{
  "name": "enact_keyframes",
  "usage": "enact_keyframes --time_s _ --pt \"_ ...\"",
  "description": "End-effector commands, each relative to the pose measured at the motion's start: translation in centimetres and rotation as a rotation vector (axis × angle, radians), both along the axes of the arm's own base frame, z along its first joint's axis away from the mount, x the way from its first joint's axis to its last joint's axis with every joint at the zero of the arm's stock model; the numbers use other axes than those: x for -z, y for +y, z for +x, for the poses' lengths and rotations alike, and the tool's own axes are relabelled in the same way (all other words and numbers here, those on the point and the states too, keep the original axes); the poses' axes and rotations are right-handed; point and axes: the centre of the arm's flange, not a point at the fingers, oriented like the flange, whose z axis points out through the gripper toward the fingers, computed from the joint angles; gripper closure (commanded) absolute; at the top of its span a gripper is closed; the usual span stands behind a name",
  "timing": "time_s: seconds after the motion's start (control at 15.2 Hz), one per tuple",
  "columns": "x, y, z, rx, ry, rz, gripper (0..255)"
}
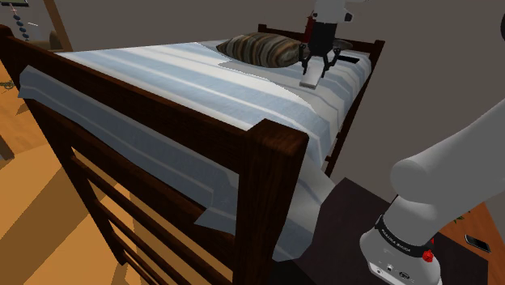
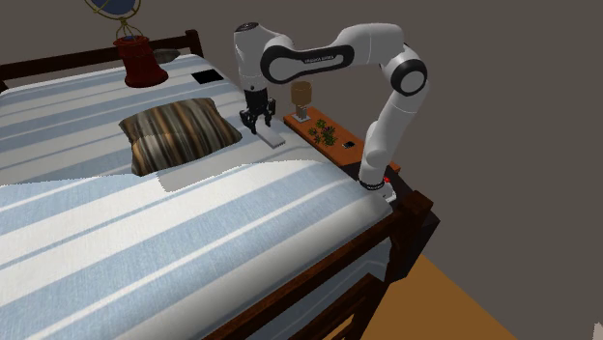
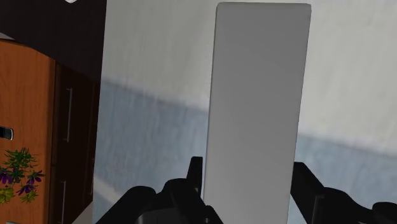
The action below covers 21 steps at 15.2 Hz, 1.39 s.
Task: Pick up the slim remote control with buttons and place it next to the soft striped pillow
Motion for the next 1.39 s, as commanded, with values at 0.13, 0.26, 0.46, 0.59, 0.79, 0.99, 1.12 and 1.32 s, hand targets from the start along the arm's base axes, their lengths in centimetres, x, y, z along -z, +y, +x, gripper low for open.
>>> enact_keyframes --time_s 0.13,0.26,0.46,0.59,0.79,0.99,1.12,1.32 --pt "0.5 0.0 -0.1 0.000 -0.001 0.000 255" --pt "0.5 0.0 -0.1 0.000 -0.001 0.000 255" --pt "0.5 0.0 -0.1 0.000 -0.001 0.000 0" --pt "0.5 0.0 -0.1 0.000 -0.001 0.000 0" --pt "0.5 0.0 -0.1 0.000 -0.001 0.000 0" --pt "-3.4 0.0 0.0 0.000 -0.001 0.000 0" --pt "-4.5 0.0 0.0 0.000 -0.001 0.000 0" --pt "-4.5 0.0 0.0 0.000 -0.001 0.000 0"
